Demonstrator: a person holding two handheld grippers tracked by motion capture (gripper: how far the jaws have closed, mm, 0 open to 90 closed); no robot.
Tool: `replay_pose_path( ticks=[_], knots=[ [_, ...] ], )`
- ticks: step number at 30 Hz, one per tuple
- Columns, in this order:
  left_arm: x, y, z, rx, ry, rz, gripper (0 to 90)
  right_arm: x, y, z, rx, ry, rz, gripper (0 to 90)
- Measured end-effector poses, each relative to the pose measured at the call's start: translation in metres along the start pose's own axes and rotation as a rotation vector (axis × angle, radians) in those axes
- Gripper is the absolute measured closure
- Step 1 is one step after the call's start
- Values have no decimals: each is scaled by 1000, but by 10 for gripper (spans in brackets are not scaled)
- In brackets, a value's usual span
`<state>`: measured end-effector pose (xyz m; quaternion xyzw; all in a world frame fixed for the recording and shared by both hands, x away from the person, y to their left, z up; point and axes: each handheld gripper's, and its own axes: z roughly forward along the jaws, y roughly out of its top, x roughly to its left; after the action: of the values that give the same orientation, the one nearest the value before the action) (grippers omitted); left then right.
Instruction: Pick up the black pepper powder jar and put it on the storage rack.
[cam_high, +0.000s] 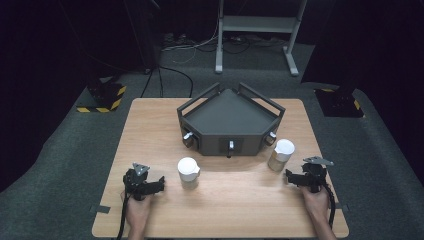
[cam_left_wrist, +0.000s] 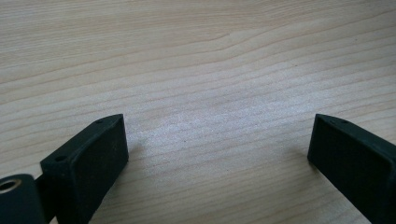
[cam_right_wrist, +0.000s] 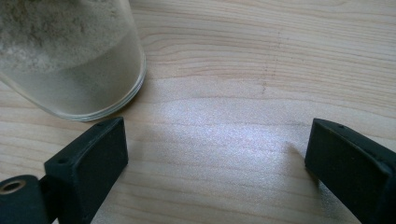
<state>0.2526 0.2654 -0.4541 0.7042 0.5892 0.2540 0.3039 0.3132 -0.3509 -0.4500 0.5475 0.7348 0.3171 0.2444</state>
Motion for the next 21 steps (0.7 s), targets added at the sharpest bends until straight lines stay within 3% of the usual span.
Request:
replay_pose_path(
  ticks=[21],
  knots=[
    [9,7,1,31,-45,42,6,1,0,0,1,-2,1,49]
  ],
)
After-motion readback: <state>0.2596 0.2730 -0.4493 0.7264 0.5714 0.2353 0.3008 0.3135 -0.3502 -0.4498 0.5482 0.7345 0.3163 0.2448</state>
